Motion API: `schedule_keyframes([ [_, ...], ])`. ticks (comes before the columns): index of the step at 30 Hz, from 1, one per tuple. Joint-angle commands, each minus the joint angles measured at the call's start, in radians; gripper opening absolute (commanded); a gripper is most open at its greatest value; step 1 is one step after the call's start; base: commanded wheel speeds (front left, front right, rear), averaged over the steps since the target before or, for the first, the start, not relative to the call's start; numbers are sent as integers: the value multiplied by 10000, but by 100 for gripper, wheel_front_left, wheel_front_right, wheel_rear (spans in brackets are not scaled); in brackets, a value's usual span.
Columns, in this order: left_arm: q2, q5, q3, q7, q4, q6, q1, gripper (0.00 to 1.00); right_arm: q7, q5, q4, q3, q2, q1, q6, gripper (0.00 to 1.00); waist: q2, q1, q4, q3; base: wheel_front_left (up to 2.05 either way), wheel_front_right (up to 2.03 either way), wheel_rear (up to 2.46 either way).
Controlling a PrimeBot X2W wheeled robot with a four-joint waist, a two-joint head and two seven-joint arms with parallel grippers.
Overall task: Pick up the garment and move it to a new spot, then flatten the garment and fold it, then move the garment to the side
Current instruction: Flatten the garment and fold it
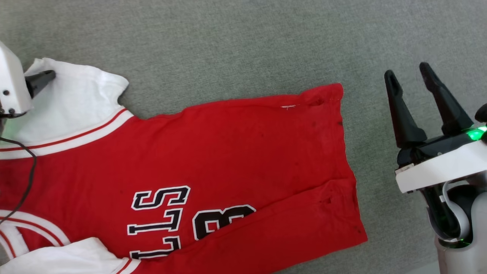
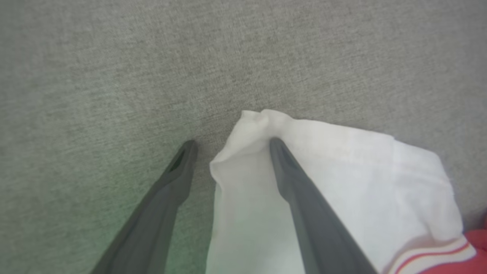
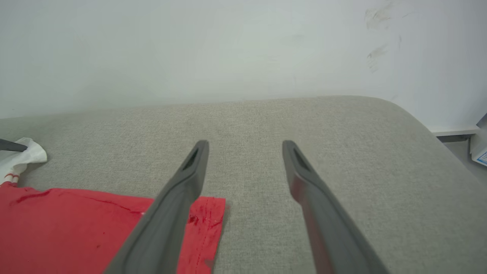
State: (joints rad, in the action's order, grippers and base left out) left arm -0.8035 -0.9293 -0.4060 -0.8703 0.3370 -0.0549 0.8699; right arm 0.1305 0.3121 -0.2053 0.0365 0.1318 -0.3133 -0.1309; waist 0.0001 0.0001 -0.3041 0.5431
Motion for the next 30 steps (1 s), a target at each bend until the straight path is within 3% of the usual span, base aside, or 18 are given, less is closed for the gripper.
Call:
schedule_keyframes([
  [1,238,-99,-334,-423,220,-103,-443,100,-66,75,60,23,-58,-183,4,100,-1,-1,-152,179,0,0,0],
  [2,290,-183,-385,-617,225,-191,-537,98,-104,110,85,33,-50,-213,4,100,-1,-1,-175,220,0,0,0],
  [3,366,-264,-424,-742,226,-281,-655,56,-86,163,153,50,-50,-221,4,100,-1,-1,-187,238,0,0,0],
  [4,448,-352,-420,-748,223,-311,-749,37,-54,245,210,76,-45,-217,4,100,-1,-1,-193,250,0,0,0],
  [5,507,-349,-445,-690,236,-307,-826,5,-29,362,267,88,-33,-226,4,100,-1,-1,-189,245,0,0,0],
  [6,577,-381,-454,-635,280,-317,-922,0,55,490,378,98,8,-230,4,100,-1,-1,-173,207,0,0,0],
  [15,947,-347,-199,661,169,-28,-1057,0,1723,1799,1350,225,910,-910,4,100,-1,-1,505,-465,0,0,0],
  [22,1436,234,-250,2194,-637,538,-301,0,4333,2441,2147,244,1774,-1623,2,100,-1,-1,1623,-581,0,0,0],
  [30,1885,562,-535,2793,-1457,730,-94,0,7239,2355,2685,297,2213,-1909,4,100,-1,-1,2498,-305,0,0,0],
])
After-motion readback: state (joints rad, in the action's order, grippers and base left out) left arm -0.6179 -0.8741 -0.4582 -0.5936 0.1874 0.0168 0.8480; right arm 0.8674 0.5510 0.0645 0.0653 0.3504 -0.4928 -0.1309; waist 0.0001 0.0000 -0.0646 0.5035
